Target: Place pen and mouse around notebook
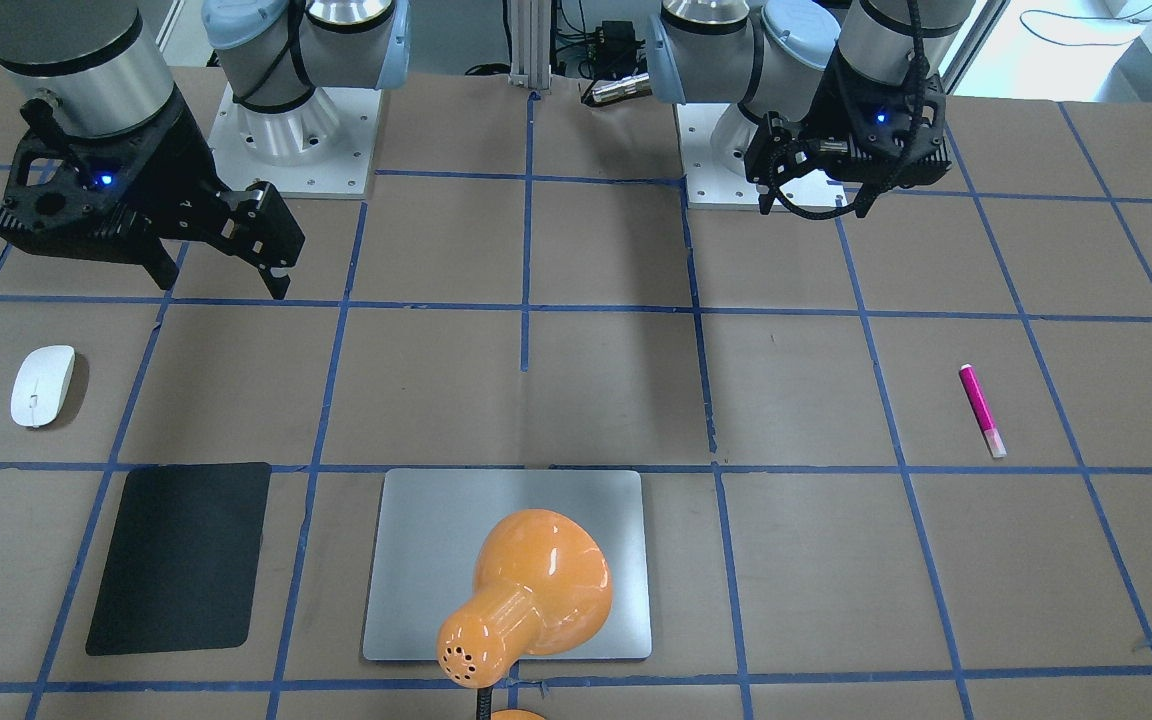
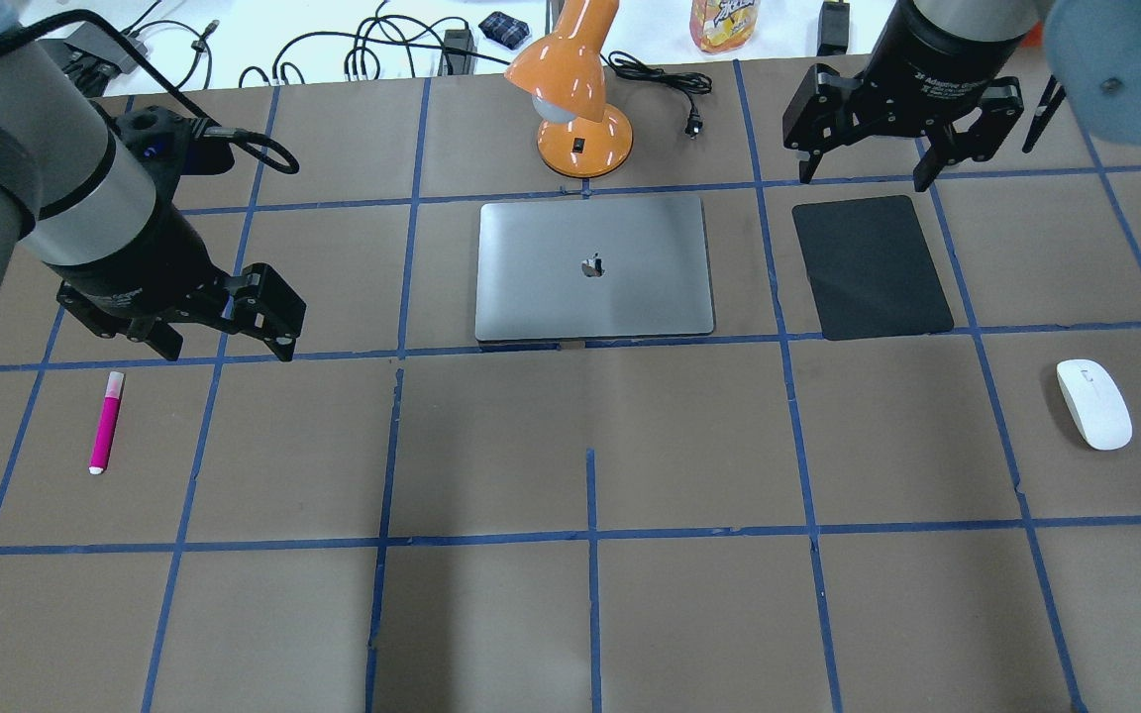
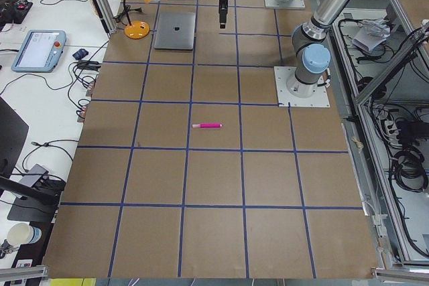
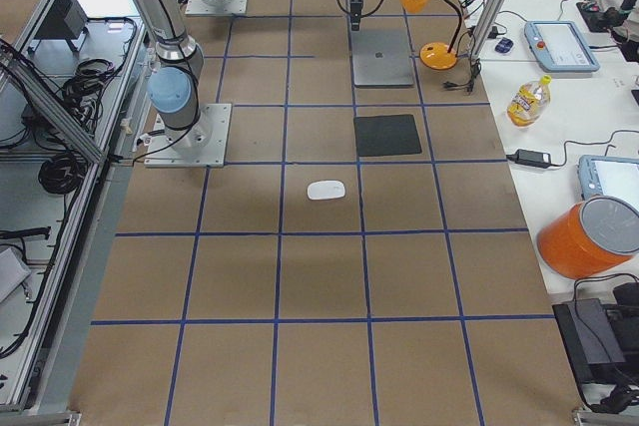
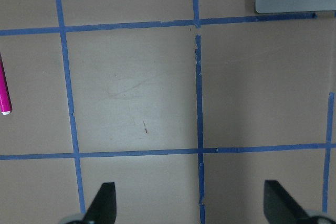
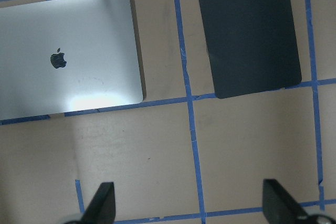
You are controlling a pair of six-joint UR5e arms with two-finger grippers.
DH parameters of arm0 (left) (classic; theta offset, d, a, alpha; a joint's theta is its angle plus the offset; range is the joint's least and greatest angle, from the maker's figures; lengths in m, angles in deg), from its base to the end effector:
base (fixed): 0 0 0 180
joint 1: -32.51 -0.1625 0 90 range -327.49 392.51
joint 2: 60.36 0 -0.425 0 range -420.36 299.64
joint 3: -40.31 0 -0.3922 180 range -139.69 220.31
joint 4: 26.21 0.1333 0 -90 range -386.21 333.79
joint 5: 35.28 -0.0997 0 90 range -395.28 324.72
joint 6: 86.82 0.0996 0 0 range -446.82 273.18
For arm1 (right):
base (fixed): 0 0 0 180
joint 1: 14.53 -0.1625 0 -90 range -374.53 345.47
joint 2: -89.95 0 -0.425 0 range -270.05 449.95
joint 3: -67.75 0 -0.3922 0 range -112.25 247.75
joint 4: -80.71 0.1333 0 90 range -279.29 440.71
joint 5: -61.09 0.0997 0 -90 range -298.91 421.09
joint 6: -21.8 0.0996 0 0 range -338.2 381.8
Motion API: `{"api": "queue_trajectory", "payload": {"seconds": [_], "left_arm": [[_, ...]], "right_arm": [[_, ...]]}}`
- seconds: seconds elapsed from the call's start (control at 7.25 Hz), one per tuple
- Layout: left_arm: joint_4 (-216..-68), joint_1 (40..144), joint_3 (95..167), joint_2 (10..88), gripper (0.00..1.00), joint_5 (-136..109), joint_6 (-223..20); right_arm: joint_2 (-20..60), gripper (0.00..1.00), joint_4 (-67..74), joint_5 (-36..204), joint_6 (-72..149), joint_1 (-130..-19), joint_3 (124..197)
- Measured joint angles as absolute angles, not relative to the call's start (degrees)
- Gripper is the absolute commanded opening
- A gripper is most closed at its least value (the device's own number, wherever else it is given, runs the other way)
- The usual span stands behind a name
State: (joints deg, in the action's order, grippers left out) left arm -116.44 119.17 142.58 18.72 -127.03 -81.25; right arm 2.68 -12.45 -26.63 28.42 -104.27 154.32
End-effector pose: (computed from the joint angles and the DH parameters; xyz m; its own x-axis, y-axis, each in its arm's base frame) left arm -0.1062 -0.4154 0.4683 -0.9988 0.0397 -0.0277 0.0389 0.9988 0.0304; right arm 0.1349 -0.5192 0.4992 -0.9920 0.1169 -0.0472 0.1197 0.9909 -0.0623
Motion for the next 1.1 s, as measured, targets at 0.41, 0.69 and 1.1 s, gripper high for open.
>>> {"api": "queue_trajectory", "payload": {"seconds": [0.41,0.69,1.1], "left_arm": [[-116.3,119.2,142.6,18.7,1.0,-126.7,-81.4],[-116.3,119.2,142.5,18.7,1.0,-126.6,-81.4],[-116.3,119.2,142.5,18.6,1.0,-126.5,-81.4]], "right_arm": [[2.8,1.0,-12.5,-26.7,28.3,-104.3,154.3],[3.1,1.0,-12.4,-26.8,27.9,-104.2,154.1],[3.4,1.0,-11.5,-26.9,23.8,-101.2,153.9]]}}
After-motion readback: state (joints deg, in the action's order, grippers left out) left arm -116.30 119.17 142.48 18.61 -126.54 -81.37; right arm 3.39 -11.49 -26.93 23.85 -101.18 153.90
